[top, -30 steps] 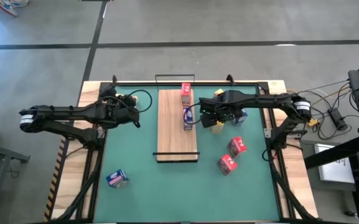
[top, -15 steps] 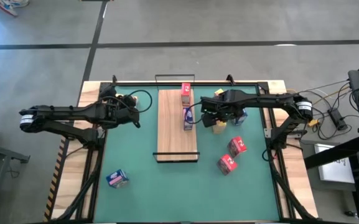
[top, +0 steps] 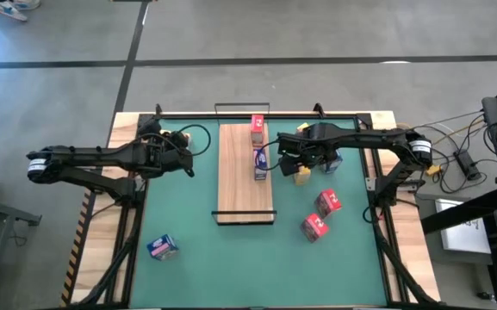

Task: Stack cereal on shelf
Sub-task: Put the bottom yellow cereal box on the shelf

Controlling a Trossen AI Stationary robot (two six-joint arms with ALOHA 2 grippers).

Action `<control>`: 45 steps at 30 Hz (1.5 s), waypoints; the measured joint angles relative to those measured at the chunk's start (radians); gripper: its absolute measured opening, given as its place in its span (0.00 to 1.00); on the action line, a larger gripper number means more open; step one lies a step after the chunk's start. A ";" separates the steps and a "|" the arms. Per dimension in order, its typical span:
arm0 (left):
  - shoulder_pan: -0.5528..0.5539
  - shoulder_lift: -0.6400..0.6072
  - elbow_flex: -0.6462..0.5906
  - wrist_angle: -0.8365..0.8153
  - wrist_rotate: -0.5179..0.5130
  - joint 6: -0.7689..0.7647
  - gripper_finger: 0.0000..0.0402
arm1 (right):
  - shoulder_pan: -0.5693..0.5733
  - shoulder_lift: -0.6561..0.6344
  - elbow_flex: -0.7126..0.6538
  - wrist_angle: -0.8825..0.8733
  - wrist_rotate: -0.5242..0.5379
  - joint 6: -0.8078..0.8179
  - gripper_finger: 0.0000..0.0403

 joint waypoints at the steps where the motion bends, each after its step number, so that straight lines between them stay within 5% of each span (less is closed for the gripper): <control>1: 0.000 0.000 0.000 0.000 0.000 0.000 0.00 | 0.000 0.005 -0.001 0.006 0.001 -0.008 0.71; 23: 0.000 0.000 -0.002 0.001 0.000 0.000 0.00 | 0.000 0.067 -0.005 0.041 0.000 -0.035 0.40; 33: 0.000 0.000 -0.002 0.001 0.000 0.000 0.00 | 0.000 0.017 0.011 0.033 -0.023 -0.001 0.38; 45: 0.000 0.000 -0.003 0.001 0.000 0.000 0.00 | 0.030 0.017 0.201 -0.012 -0.113 0.080 0.37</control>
